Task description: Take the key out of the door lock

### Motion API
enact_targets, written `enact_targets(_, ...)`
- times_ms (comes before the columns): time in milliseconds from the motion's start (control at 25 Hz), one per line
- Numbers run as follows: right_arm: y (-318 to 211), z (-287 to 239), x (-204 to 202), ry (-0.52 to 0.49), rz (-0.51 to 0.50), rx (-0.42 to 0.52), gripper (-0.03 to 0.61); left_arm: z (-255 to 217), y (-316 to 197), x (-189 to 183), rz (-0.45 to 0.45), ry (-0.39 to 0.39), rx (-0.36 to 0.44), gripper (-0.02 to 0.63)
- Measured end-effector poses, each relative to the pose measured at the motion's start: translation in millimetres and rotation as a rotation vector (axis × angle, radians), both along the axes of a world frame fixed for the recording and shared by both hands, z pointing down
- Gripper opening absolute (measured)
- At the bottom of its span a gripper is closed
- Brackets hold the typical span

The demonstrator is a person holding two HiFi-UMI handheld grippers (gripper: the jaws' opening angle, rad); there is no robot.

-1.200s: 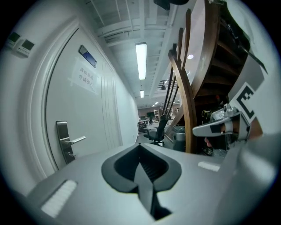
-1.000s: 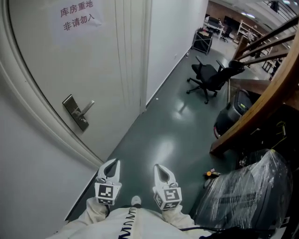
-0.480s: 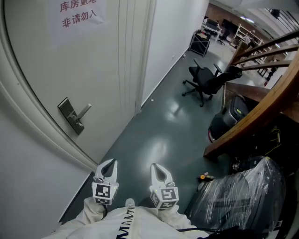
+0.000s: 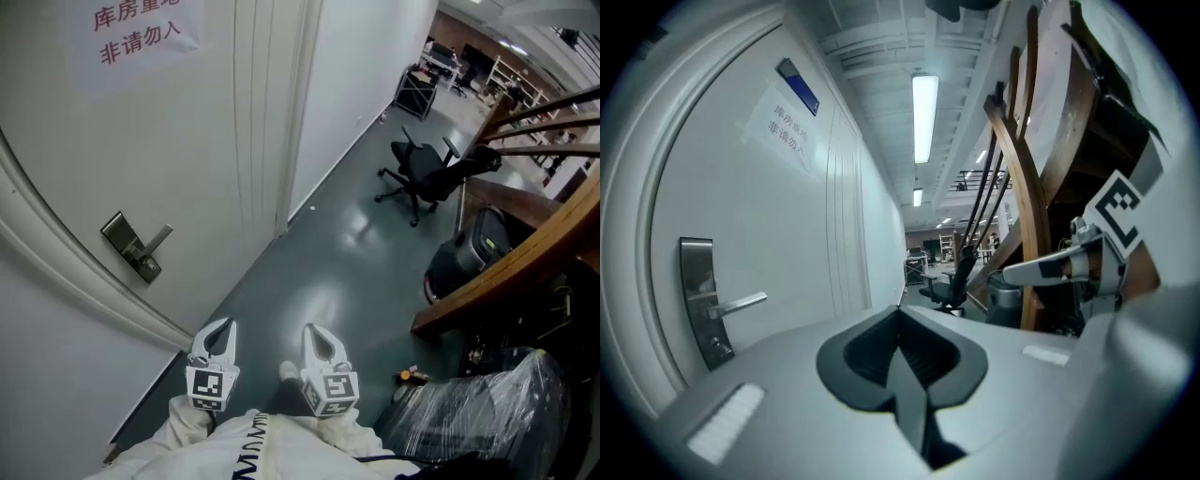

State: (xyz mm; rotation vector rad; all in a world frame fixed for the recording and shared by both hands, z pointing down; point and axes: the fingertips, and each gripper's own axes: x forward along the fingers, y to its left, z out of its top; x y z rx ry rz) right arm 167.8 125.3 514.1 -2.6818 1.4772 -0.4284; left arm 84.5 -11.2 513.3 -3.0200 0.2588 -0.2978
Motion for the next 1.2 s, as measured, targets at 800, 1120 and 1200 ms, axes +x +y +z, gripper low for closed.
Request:
enact_targets(800, -131.7, -8.6, 105.7, -0.012, -0.405, 0.043, 0.000, -16.6, -86.1, 59.4, -0.393, -0.022, 0.049, 0.000)
enact_targets(1120, -200.2, -2.7, 59.9, -0.038, -0.665, 0.041, 0.000, -18.0, -116.7, -9.9, -0.664, -0.047, 0.048, 0.000)
enact_targets(1200, -216.8, -2.4, 43.2, -0.041, -0.725, 0.040, 0.000, -18.0, -123.9, -32.6, -0.735, -0.053, 0.047, 0.000)
